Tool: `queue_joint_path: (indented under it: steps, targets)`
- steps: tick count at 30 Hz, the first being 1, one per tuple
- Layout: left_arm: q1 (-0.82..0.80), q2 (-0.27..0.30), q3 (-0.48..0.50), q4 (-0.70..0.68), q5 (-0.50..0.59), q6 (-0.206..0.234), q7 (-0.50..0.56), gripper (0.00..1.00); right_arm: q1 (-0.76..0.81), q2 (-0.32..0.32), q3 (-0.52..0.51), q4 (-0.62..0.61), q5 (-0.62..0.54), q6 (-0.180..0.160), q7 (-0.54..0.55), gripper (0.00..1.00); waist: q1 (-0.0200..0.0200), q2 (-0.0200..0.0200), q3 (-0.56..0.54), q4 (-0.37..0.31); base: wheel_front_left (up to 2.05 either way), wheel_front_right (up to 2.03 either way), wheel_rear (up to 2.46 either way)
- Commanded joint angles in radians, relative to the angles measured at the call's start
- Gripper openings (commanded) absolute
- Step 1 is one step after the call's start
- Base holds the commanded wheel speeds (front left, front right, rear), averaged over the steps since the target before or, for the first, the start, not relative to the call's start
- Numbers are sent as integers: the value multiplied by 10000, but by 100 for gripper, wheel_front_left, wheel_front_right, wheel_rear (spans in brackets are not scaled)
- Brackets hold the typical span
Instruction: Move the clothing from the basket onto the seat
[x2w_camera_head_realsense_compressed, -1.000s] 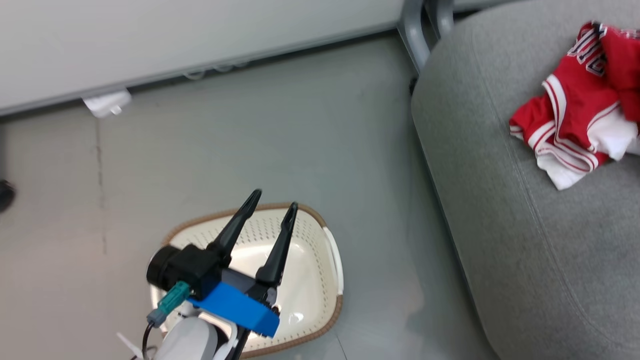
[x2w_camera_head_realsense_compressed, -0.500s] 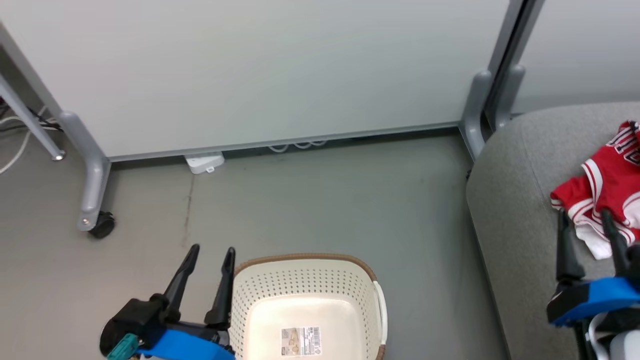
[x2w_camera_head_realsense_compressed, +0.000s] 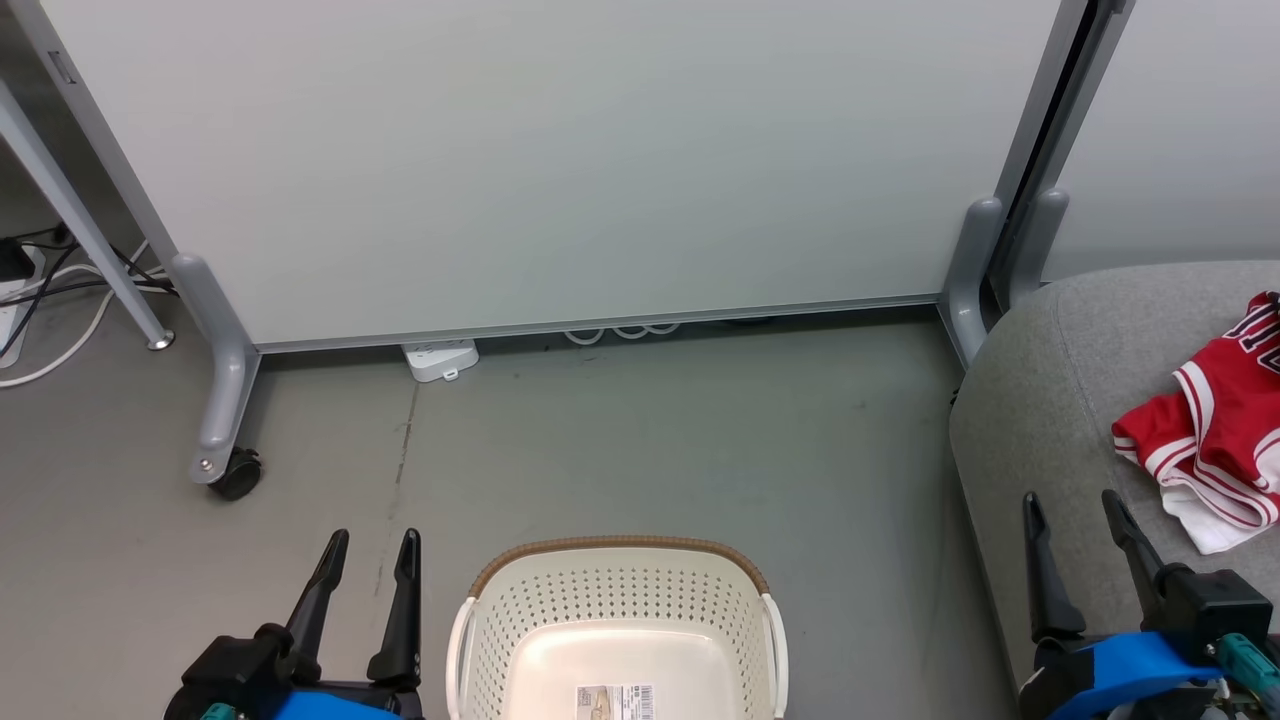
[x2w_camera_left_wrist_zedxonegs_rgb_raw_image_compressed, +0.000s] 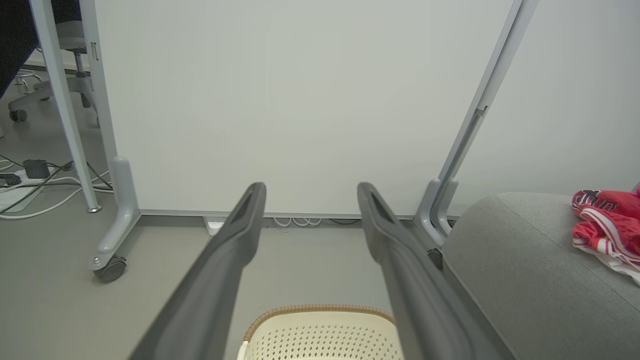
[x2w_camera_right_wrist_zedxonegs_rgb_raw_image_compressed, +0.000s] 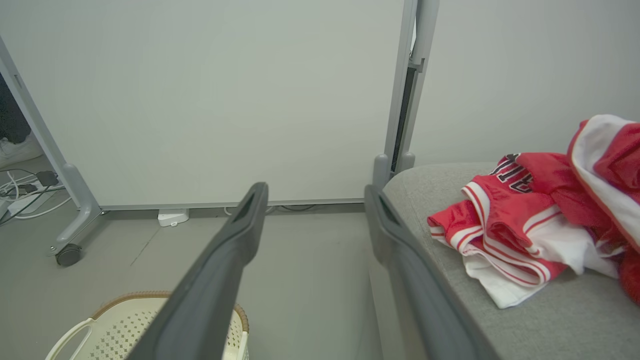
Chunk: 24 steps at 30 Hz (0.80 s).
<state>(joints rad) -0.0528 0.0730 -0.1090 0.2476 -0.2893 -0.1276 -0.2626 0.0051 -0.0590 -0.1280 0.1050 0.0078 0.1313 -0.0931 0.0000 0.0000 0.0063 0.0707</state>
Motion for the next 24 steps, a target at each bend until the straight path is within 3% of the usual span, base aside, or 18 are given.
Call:
queue_joint_path:
  steps: [1,21,22,24]
  targets:
    - [80,-1,49,57,-3,-38,-33,100,166,59,62,-53,-13,-11,-37,100,0,0,14,-13,0,0,0]
    - [-73,48,-56,466,-169,-38,-33,100,272,103,397,29,253,-11,36,100,0,0,-58,-74,0,0,0]
    - [-12,-4,-41,459,-170,2,1,0,148,63,379,29,214,0,32,0,0,0,-59,-75,0,0,0]
    - [50,-43,-42,624,-197,6,22,0,163,71,364,222,226,0,51,0,0,0,-59,-76,0,0,0]
